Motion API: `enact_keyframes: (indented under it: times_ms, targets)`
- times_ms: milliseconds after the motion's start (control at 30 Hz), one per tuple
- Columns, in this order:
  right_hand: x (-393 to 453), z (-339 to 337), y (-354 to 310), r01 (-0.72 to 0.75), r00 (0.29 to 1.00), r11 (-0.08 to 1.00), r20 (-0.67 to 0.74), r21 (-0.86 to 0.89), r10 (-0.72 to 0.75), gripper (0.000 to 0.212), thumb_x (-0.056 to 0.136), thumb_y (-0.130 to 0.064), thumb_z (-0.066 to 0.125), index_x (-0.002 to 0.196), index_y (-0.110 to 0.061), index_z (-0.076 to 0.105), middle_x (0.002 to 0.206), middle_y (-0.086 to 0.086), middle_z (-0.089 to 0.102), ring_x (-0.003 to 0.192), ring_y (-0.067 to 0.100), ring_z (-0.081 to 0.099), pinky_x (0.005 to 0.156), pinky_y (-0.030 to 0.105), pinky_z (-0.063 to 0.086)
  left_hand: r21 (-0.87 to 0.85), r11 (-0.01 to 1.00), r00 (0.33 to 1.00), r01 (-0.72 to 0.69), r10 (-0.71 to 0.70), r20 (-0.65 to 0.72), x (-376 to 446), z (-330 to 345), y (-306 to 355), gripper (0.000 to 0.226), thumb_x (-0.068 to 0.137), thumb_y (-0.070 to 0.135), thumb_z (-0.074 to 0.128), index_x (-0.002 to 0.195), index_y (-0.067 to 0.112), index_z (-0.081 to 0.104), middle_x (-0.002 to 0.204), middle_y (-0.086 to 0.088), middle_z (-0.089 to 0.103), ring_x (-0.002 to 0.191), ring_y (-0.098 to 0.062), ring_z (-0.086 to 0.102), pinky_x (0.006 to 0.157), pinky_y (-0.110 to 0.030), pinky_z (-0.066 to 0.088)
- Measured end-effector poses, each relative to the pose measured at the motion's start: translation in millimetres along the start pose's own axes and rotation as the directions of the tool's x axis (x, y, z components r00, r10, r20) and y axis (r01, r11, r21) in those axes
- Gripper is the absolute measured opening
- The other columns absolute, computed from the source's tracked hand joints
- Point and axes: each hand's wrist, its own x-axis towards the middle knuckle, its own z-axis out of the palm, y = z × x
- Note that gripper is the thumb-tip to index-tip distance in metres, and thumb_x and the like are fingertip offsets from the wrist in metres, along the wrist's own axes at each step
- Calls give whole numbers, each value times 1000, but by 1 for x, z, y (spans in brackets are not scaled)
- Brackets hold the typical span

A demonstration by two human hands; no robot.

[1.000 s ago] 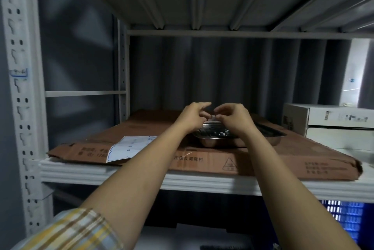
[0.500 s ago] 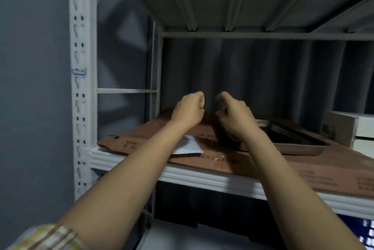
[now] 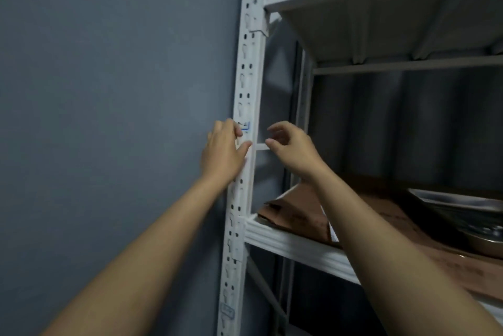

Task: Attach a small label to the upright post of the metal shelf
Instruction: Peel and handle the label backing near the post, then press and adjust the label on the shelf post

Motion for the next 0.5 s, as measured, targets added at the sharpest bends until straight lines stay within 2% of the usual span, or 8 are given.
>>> enact_keyframes:
  times_ms: [67, 100, 133, 200, 267, 333, 433, 500]
  targets:
    - [11, 16, -9, -4, 1000, 999, -22, 38, 5, 34, 91, -26, 64, 121, -13, 57, 116, 5, 62, 105, 18, 59, 92, 33, 48, -33, 997, 997, 68, -68, -22, 9, -9, -13, 16, 87, 25, 62, 80, 19, 50, 74, 7, 50, 76, -20, 53, 66, -31, 39]
    - [16, 23, -12, -9, 999, 999, -33, 51, 11, 37, 92, -28, 62, 125, -13, 54, 121, 6, 60, 109, 19, 57, 95, 34, 46, -56, 996, 997, 72, -73, -17, 14, -11, -20, 12, 88, 23, 61, 82, 18, 51, 75, 6, 53, 78, -21, 56, 67, -31, 41]
    - [21, 29, -15, -11, 999, 997, -39, 71, 14, 39, 94, -29, 59, 129, -14, 50, 125, 5, 59, 114, 19, 56, 96, 33, 45, -70, 996, 999, 48, -48, 0, 17, -12, -26, 5, 88, 17, 60, 90, 17, 55, 84, 3, 58, 86, -23, 58, 73, -33, 44]
    - [28, 39, -18, -15, 999, 992, -41, 125, 20, 38, 96, -27, 54, 132, -16, 46, 128, 3, 59, 115, 18, 57, 94, 29, 43, -75, 997, 1000, -9, 11, 29, 23, -8, -36, 26, 88, 9, 56, 114, 11, 56, 113, -6, 58, 104, -25, 57, 89, -37, 46]
    - [32, 46, -16, -20, 998, 984, -51, 176, 29, 37, 97, -22, 53, 133, -21, 45, 119, 2, 65, 101, 14, 62, 81, 24, 45, -103, 994, 999, -23, 26, 31, 28, -5, -41, 32, 90, 8, 53, 123, 10, 54, 121, -8, 57, 108, -24, 56, 93, -38, 46]
    - [34, 49, -11, -13, 998, 980, -50, 201, 23, 39, 96, -18, 54, 134, -24, 45, 111, 1, 69, 90, 11, 66, 70, 19, 48, -162, 986, 999, -48, 46, -16, 33, -1, -44, 28, 91, 9, 53, 119, 12, 58, 117, -6, 60, 104, -21, 59, 91, -37, 48]
    - [36, 53, -3, -3, 998, 968, -65, 251, 20, 44, 95, -17, 55, 138, -25, 45, 107, 0, 71, 91, 10, 68, 76, 23, 54, -187, 977, 992, -101, 86, -88, 40, 6, -46, 24, 90, 16, 58, 113, 19, 64, 111, 0, 59, 96, -21, 59, 83, -38, 50]
    - [36, 57, 0, -6, 995, 961, -91, 276, 32, 46, 96, -17, 55, 139, -28, 44, 105, -2, 71, 89, 7, 67, 73, 19, 52, -164, 978, 984, -129, 106, -141, 42, 12, -47, 24, 89, 17, 59, 112, 23, 65, 111, 3, 55, 94, -21, 55, 81, -37, 49]
